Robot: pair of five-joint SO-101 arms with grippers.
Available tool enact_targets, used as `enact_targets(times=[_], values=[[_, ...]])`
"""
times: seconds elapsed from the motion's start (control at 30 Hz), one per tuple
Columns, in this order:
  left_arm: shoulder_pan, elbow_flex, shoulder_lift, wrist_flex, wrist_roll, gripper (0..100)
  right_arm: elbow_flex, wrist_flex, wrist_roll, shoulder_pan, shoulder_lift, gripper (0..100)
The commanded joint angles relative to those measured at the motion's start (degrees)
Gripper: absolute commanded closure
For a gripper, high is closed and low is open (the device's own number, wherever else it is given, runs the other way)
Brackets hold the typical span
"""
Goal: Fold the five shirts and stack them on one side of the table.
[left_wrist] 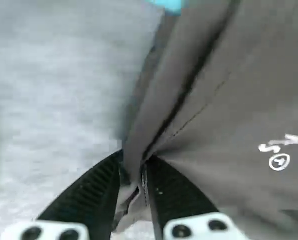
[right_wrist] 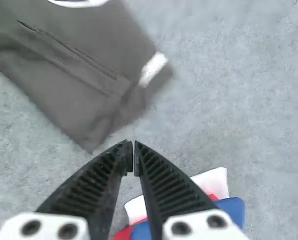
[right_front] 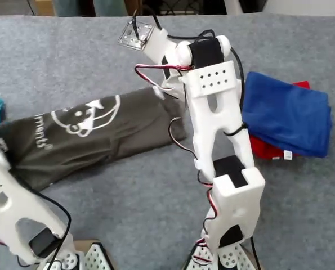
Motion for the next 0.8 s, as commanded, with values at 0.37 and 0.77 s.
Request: enact_targets(times=[0.37,0.77], values=[[20.1,21.9,-39.9,0.4,-1.6,97,-20.5,0.3,-0.4,4.3,-17.9,98.4],[46.9,22.0,-42.8,-0.5,15.5,97,-15.6,0.2,-2.7,33.3,-24.4,98.4]])
